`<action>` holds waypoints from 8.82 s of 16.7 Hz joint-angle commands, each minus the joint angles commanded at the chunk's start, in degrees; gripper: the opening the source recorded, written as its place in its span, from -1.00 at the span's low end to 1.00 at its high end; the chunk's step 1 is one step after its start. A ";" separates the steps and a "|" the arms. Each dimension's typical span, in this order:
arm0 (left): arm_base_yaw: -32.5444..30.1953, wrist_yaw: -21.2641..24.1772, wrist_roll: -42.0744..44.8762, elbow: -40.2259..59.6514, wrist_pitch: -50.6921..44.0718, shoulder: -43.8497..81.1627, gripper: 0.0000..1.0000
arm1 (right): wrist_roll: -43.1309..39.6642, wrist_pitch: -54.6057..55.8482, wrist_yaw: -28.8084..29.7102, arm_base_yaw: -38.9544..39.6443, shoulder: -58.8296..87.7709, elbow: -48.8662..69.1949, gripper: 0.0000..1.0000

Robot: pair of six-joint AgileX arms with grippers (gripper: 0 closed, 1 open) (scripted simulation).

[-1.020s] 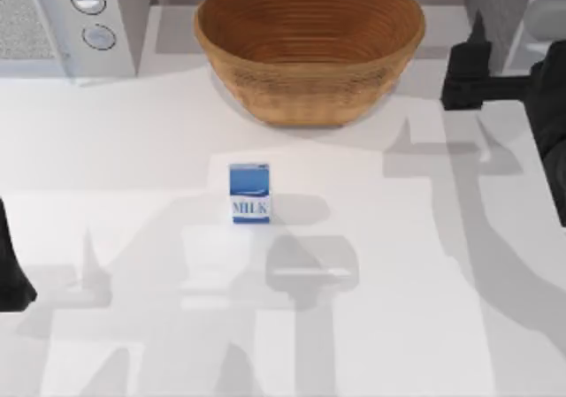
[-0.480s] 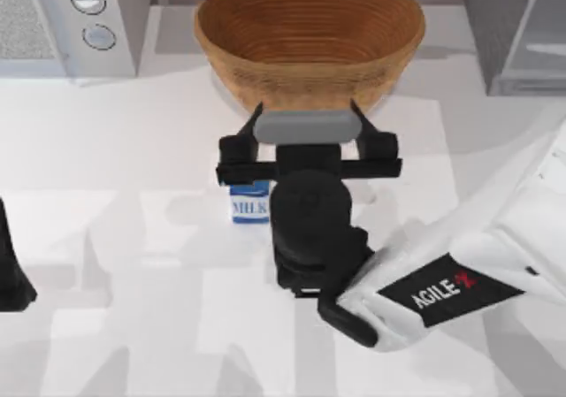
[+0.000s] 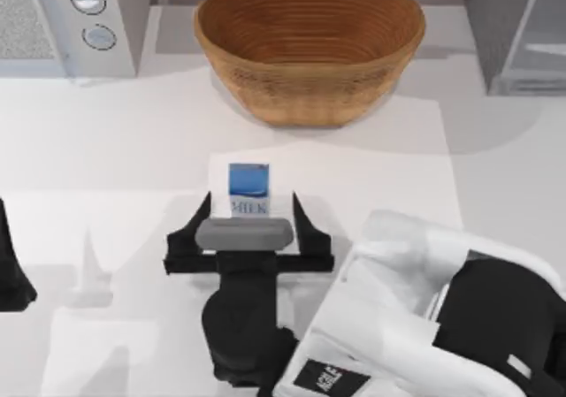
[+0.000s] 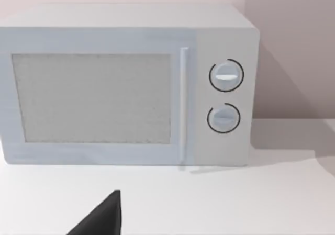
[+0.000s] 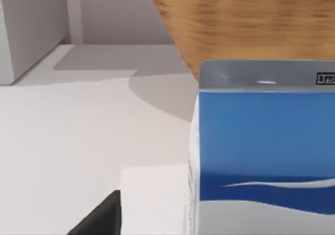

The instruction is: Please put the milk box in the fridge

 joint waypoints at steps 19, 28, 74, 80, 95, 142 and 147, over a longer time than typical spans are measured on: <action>0.00 0.00 0.00 0.00 0.00 0.00 1.00 | -0.19 -4.37 -5.57 -5.59 2.88 7.52 0.85; 0.00 0.00 0.00 0.00 0.00 0.00 1.00 | -0.19 -4.37 -5.57 -5.59 2.88 7.52 -0.51; 0.00 0.00 0.00 0.00 0.00 0.00 1.00 | -0.26 -57.08 -46.46 -38.46 -95.74 -45.30 -1.00; 0.00 0.00 0.00 0.00 0.00 0.00 1.00 | -1.24 -71.25 -58.12 -55.34 -132.66 -61.12 -1.00; 0.00 0.00 0.00 0.00 0.00 0.00 1.00 | -0.80 -76.51 -64.63 -62.02 -144.99 -66.47 -1.00; 0.00 0.00 0.00 0.00 0.00 0.00 1.00 | -0.20 -31.76 -75.19 -74.18 -9.24 23.23 -1.00; 0.00 0.00 0.00 0.00 0.00 0.00 1.00 | -0.20 -31.85 -75.18 -74.17 -9.19 23.33 -0.85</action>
